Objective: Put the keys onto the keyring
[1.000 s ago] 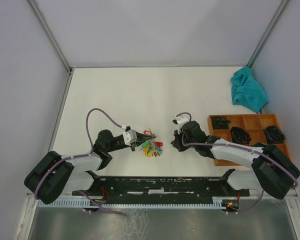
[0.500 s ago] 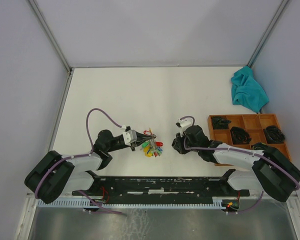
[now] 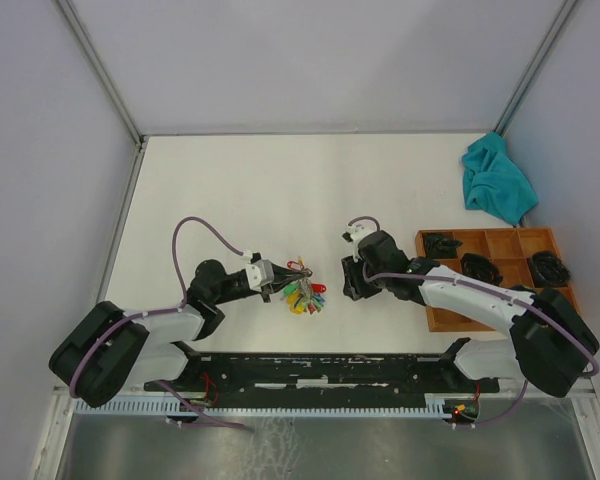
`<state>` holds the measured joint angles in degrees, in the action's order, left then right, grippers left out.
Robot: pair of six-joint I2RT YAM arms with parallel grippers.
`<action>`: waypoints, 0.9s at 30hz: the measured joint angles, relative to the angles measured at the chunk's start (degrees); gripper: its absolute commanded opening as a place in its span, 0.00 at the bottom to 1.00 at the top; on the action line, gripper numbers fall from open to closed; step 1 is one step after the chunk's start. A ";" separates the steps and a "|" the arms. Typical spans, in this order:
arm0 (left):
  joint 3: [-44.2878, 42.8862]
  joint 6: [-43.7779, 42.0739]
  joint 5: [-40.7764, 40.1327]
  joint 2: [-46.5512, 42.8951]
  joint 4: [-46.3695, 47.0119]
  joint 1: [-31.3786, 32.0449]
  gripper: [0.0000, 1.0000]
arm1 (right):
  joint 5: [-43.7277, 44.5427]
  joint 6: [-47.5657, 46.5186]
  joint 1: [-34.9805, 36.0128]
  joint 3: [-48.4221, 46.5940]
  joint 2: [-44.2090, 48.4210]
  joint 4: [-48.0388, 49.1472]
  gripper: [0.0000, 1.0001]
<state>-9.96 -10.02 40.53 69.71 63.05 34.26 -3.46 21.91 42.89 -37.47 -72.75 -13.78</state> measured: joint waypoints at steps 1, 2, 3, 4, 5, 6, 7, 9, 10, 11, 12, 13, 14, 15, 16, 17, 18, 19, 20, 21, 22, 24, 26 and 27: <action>0.00 0.00 0.00 0.00 0.00 0.00 0.03 | 0.02 0.28 0.00 -0.20 -0.63 -0.76 0.45; 0.00 0.00 0.00 0.00 0.00 0.00 0.03 | 0.00 0.46 -0.04 -0.24 -1.40 -1.36 0.44; 0.00 0.00 0.02 0.00 0.00 0.00 0.03 | -0.09 0.68 -0.11 -0.26 -2.29 -1.92 0.44; 0.00 0.00 0.02 0.00 0.00 0.00 0.03 | -0.26 0.85 -0.22 -0.28 -3.41 -2.47 0.44; 0.00 0.02 0.02 0.00 0.00 0.00 0.03 | -0.48 1.03 -0.35 -0.28 -4.42 -2.80 0.44; 0.00 0.00 0.02 0.00 0.00 0.00 0.03 | -0.63 1.20 -0.52 -0.28 -5.31 -2.97 0.43; 0.00 0.00 0.02 0.00 0.00 0.00 0.03 | -0.85 1.38 -0.70 -0.28 -6.25 -3.06 0.42; 0.00 0.00 0.02 0.00 0.00 0.00 0.03 | -1.07 1.62 -1.09 -0.28 -7.41 -3.04 0.41; 0.00 0.00 0.02 0.00 0.00 0.00 0.03 | -1.11 1.75 -1.29 -0.28 -7.74 -2.99 0.41; 0.00 0.00 0.02 0.00 0.00 0.00 0.03 | -1.18 1.92 -1.53 -0.28 -8.00 -2.89 0.41; 0.00 0.00 0.02 0.00 0.00 0.00 0.03 | -1.31 2.05 -1.81 -0.28 -8.24 -2.62 0.41; 0.00 0.00 0.02 0.00 0.00 0.00 0.03 | -1.40 2.12 -1.97 -0.28 -8.46 -2.32 0.40; 0.00 0.00 0.02 0.00 0.00 0.00 0.03 | -1.57 2.29 -2.21 -0.28 -8.63 -1.79 0.39; 0.00 0.00 0.02 0.00 0.00 0.00 0.03 | -1.70 2.34 -2.43 -0.28 -8.81 -1.20 0.39; 0.00 0.00 0.02 0.00 0.00 0.00 0.03 | -1.77 2.36 -2.58 -0.28 -8.98 -0.74 0.39; 0.00 0.00 0.02 0.00 0.00 0.00 0.03 | -1.86 2.38 -2.71 -0.28 -9.16 -0.28 0.38; 0.00 0.00 0.02 0.00 0.00 0.00 0.03 | -2.05 2.49 -2.89 -0.28 -9.42 0.26 0.38; 0.00 0.00 0.02 0.00 -0.02 0.00 0.03 | -2.16 2.54 -3.02 -0.28 -9.60 0.76 0.38; 0.00 0.00 0.02 0.00 -0.02 0.00 0.03 | -2.34 2.56 -3.15 -0.28 -9.77 1.27 0.37; 0.00 0.00 0.02 0.00 -0.02 0.00 0.03 | -2.54 2.62 -3.26 -0.28 -9.88 1.62 0.37; 0.00 0.00 0.02 0.00 -0.02 0.00 0.03 | -2.62 2.73 -3.34 -0.28 -10.05 2.03 0.36; 0.00 0.00 0.04 0.00 -0.02 0.00 0.03 | -2.80 2.80 -3.50 -0.28 -10.27 2.64 0.35; 0.00 0.00 0.04 0.00 -0.02 0.00 0.03 | -2.99 2.91 -3.65 -0.28 -10.36 2.86 0.34; 0.00 0.00 0.04 0.00 -0.02 0.00 0.03 | -2.99 2.93 -3.65 -0.28 -10.40 2.86 0.33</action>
<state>-9.96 -10.02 40.58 69.71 63.02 34.26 -6.46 24.84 39.24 -37.76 -83.15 -10.92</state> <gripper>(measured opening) 0.043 0.353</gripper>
